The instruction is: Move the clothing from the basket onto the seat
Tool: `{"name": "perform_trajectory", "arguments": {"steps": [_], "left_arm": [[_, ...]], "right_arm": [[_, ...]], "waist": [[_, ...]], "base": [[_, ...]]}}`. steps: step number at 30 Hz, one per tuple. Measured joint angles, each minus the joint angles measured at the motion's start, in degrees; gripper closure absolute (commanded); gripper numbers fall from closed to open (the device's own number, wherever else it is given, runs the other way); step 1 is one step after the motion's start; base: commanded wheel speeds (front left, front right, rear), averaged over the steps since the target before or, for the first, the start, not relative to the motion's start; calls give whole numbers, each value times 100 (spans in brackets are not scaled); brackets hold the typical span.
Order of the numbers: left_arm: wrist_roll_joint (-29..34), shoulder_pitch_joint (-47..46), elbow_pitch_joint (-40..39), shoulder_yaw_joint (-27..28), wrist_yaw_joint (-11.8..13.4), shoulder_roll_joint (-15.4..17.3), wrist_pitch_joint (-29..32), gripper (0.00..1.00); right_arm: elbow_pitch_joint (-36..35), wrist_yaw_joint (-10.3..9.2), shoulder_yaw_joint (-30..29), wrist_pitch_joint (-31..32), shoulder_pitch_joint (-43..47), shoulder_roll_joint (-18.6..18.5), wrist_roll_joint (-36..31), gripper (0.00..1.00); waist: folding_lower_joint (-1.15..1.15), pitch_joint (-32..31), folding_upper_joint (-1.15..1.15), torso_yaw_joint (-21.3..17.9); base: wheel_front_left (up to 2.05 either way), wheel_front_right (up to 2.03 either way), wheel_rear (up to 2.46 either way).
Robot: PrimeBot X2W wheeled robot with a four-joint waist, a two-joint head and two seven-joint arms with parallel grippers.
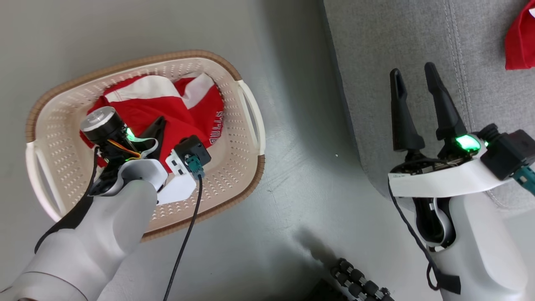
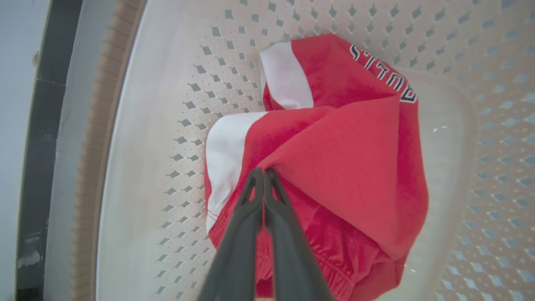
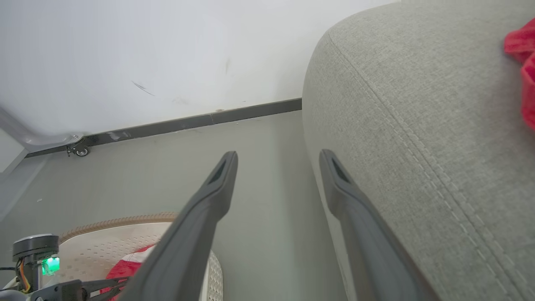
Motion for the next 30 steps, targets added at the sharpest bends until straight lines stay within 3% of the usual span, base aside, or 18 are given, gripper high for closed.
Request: {"name": "perform_trajectory", "arguments": {"steps": [16,30], "left_arm": [[-261,169,-314,70,100,-250,-453,100],[-670,440,-776,387,271,-270,-954,100]], "right_arm": [[242,0,-167,-32,-84,-5,-196,0],[411,0,-181,-33,-74,-21,-431,0]], "waist": [[0,-474,0,368],[0,-982,0,661]], "base": [[0,0,0],[0,0,0]]}}
